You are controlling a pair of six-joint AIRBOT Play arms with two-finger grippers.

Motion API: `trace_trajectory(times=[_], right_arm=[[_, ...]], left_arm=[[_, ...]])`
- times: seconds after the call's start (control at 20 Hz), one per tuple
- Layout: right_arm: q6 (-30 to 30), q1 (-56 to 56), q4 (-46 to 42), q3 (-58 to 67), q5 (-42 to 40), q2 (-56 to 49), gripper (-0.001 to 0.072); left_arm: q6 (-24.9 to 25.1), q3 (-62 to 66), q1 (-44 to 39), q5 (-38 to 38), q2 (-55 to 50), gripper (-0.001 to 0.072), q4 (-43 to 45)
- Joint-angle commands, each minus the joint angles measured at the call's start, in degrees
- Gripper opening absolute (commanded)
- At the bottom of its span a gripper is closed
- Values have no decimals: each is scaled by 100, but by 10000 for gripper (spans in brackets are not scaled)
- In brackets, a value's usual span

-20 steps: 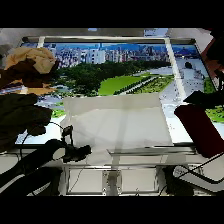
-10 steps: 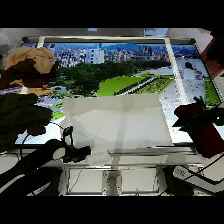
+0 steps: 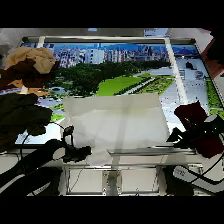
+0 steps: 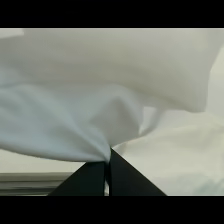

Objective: Fold the shirts.

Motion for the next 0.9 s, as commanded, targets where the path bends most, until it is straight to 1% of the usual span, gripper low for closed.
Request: trace_trajectory(times=[0.0, 0.1, 0.15, 0.2, 0.25, 0.35, 0.4, 0.45, 0.55, 0.7, 0.75, 0.85], right_arm=[[328, 4, -50, -90, -367, 2, 478], [490, 4, -44, -90, -555, 2, 477], [520, 4, -11, -90, -616, 0, 462], [514, 4, 39, -90, -632, -2, 385], [479, 4, 85, -90, -632, -2, 264], [243, 4, 192, -87, -579, 0, 69], [17, 4, 291, -87, -494, 0, 29], [-136, 2, 354, -85, -391, 0, 29], [-264, 2, 306, -7, -116, 4, 29], [-271, 2, 52, 431, 389, 9, 29], [-356, 2, 66, 634, 573, 11, 29], [-575, 2, 111, 979, 876, 22, 29]], left_arm=[[151, -4, -2, 9, 2, 13, -68], [195, -4, -2, 9, 2, 14, -103], [195, -4, -2, 9, 2, 14, -103], [195, -4, -2, 9, 2, 13, -103], [195, -4, -2, 7, 2, 13, -107], [195, -4, -2, 7, 2, 13, -120], [195, -2, -2, 7, 4, 13, -120], [199, 4, -2, -9, 7, 13, -122], [459, 127, 4, -310, 9, 13, -83], [763, 656, 4, -1298, 9, 13, 249], [815, 914, 2, -1639, 11, 13, 400], [901, 1467, 4, -2037, 52, 13, 828]])
